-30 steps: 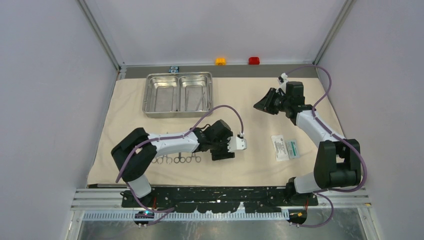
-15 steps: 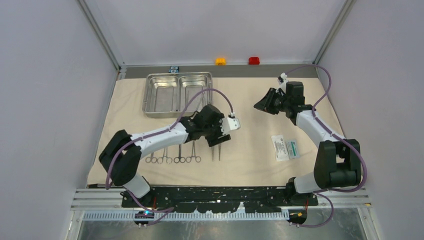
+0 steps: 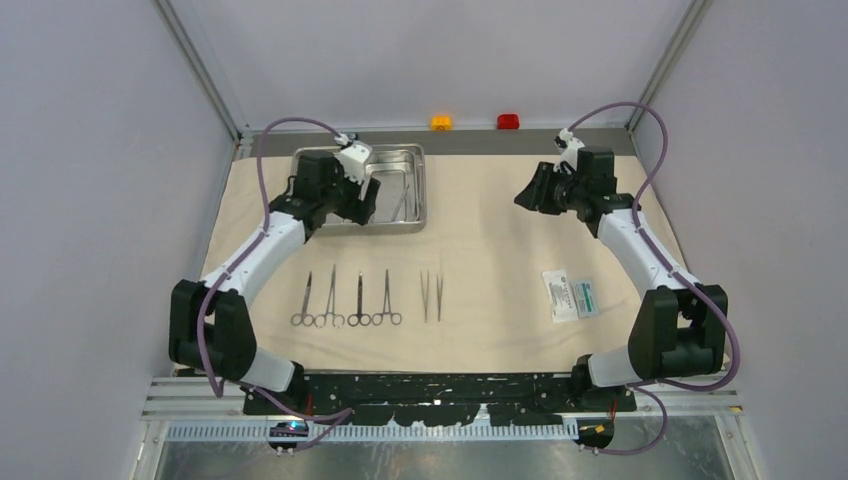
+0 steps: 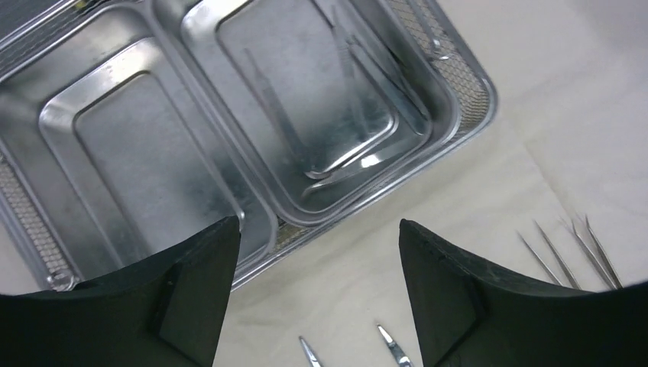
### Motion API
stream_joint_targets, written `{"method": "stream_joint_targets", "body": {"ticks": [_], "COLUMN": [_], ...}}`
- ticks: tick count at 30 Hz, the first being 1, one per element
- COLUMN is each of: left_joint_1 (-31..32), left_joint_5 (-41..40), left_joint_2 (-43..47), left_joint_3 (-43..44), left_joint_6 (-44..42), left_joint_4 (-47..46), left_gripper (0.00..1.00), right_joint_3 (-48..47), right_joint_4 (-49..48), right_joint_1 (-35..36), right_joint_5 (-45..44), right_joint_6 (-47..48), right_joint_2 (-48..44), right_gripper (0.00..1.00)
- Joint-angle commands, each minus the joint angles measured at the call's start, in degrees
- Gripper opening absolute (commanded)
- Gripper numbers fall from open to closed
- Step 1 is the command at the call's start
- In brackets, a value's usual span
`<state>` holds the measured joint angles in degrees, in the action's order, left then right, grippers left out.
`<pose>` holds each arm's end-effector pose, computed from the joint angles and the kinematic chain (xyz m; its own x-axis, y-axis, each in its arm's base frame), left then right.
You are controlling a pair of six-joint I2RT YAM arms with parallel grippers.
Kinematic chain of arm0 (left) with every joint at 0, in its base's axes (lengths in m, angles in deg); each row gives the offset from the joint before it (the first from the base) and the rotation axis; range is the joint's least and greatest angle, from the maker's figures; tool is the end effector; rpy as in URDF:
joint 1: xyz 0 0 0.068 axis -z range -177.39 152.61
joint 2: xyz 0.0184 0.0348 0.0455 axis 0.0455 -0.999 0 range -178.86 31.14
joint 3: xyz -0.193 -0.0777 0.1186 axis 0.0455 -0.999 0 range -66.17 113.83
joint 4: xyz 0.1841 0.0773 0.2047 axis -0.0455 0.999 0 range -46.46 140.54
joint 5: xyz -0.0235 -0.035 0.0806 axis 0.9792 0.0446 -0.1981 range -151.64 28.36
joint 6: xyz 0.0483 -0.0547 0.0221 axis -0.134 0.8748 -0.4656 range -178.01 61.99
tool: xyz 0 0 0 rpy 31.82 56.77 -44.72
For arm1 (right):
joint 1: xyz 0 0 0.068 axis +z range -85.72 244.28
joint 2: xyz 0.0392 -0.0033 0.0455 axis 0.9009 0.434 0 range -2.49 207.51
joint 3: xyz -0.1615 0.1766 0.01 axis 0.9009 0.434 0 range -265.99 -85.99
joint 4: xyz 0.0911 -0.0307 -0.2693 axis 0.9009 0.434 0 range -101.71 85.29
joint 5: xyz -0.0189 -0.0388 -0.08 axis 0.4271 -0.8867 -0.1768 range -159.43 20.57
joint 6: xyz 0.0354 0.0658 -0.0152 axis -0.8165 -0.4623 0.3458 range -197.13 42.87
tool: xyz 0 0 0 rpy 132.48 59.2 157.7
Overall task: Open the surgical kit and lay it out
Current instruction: Pick up the medical item from the container.
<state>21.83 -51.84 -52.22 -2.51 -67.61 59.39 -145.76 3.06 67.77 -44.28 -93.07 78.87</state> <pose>0.3560 -0.1357 0.2265 -0.4653 0.3363 -0.8188 0.5403 0.8406 0.0382 0.3639 0.0496 0.2178 -0.6779 0.2078 -0.7052 -0.2189 0.8587 0.4634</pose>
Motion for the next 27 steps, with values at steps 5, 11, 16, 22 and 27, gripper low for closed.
{"method": "stream_joint_targets", "body": {"ticks": [5,11,16,22,27], "left_joint_1": [-10.9,-12.3,-11.7,-8.8,-4.6], "left_joint_5": [6.8,8.0,10.7,11.0,10.4], "left_joint_2": [-8.2,-16.1,-21.2,-28.6,-35.7], "left_joint_3": [9.8,17.2,24.6,33.8,41.2], "left_joint_6": [8.4,9.3,11.5,12.2,11.0], "left_joint_4": [2.9,5.9,7.8,11.7,15.1], "left_gripper": [0.77,0.7,0.64,0.62,0.62], "right_joint_3": [-4.5,-3.7,-3.5,-3.3,-3.3], "right_joint_4": [7.6,6.7,6.7,7.5,8.5], "right_joint_1": [-0.1,-0.2,-0.2,-0.2,-0.2], "right_joint_5": [0.8,2.5,2.6,1.8,1.6], "right_joint_6": [12.9,14.7,15.4,17.5,19.3], "right_joint_2": [-1.4,-0.9,-0.2,-0.9,-0.9], "right_gripper": [0.4,0.4,0.4,0.4,0.4]}}
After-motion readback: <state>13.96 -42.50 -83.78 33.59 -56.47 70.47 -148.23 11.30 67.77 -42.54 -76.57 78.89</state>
